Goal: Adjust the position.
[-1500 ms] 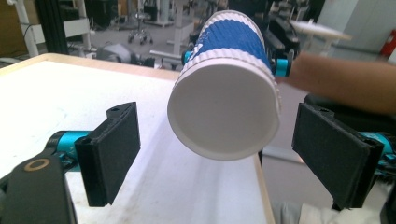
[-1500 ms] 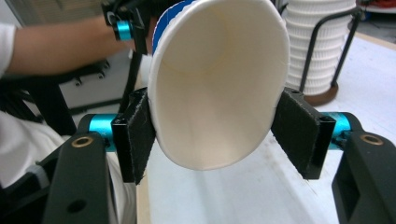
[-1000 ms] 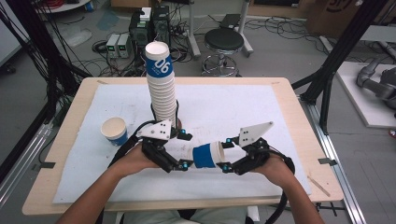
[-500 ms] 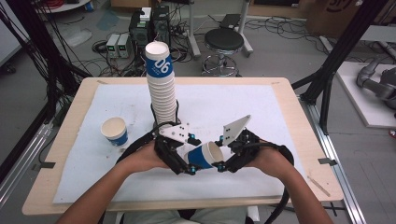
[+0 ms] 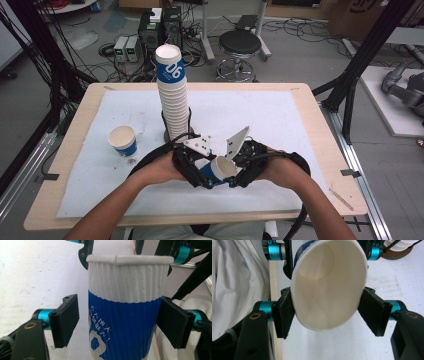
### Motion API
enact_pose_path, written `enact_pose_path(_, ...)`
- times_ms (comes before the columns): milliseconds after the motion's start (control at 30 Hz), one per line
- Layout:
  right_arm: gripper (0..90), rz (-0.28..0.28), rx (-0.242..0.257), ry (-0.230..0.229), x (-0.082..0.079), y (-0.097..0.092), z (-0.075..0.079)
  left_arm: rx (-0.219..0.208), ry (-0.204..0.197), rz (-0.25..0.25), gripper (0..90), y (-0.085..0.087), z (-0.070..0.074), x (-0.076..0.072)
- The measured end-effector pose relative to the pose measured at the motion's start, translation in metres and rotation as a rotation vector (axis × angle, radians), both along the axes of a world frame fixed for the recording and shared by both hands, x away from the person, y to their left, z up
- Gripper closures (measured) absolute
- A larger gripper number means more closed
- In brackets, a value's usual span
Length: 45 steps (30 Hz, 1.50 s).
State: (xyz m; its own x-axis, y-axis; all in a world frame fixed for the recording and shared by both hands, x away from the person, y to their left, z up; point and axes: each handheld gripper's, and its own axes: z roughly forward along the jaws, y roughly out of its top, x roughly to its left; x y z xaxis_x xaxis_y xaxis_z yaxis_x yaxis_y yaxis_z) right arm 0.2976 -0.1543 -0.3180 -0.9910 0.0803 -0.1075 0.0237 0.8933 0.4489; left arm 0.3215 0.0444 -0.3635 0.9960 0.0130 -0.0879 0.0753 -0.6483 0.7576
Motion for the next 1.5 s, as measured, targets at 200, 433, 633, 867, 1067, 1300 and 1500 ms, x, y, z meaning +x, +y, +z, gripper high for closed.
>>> enact_pose_path(200, 33.1, 0.008, -0.012, 0.002, 0.0, 0.002, 0.0, 0.011, 0.011, -0.031, 30.9, -0.002, -0.002, 0.0)
enact_pose_path(433, 31.2, 0.025, 0.008, -0.009, -0.001, 0.0, -0.002, -0.028, 0.0, -0.043, 31.2, 0.0, -0.005, 0.0)
enact_pose_path(633, 20.9, -0.032, 0.155, -0.024, 0.0, -0.009, 0.0, -0.156, 0.003, -0.011, 29.5, 0.009, -0.009, 0.002)
enact_pose_path(867, 20.1, -0.103, 0.377, -0.025, 0.001, -0.028, 0.008, -0.31, -0.014, 0.082, 28.7, 0.022, -0.019, 0.004)
enact_pose_path(1067, 19.1, -0.177, 0.558, -0.046, 0.001, -0.049, 0.012, -0.39, -0.043, 0.148, 28.4, 0.031, -0.026, 0.008)
enact_pose_path(1300, 19.1, -0.276, 0.639, -0.062, -0.001, -0.07, 0.003, -0.488, -0.068, 0.217, 28.6, 0.042, -0.032, 0.012)
enact_pose_path(1500, 19.1, -0.369, 0.679, -0.092, -0.005, -0.091, -0.015, -0.568, -0.097, 0.262, 28.6, 0.048, -0.035, 0.014)
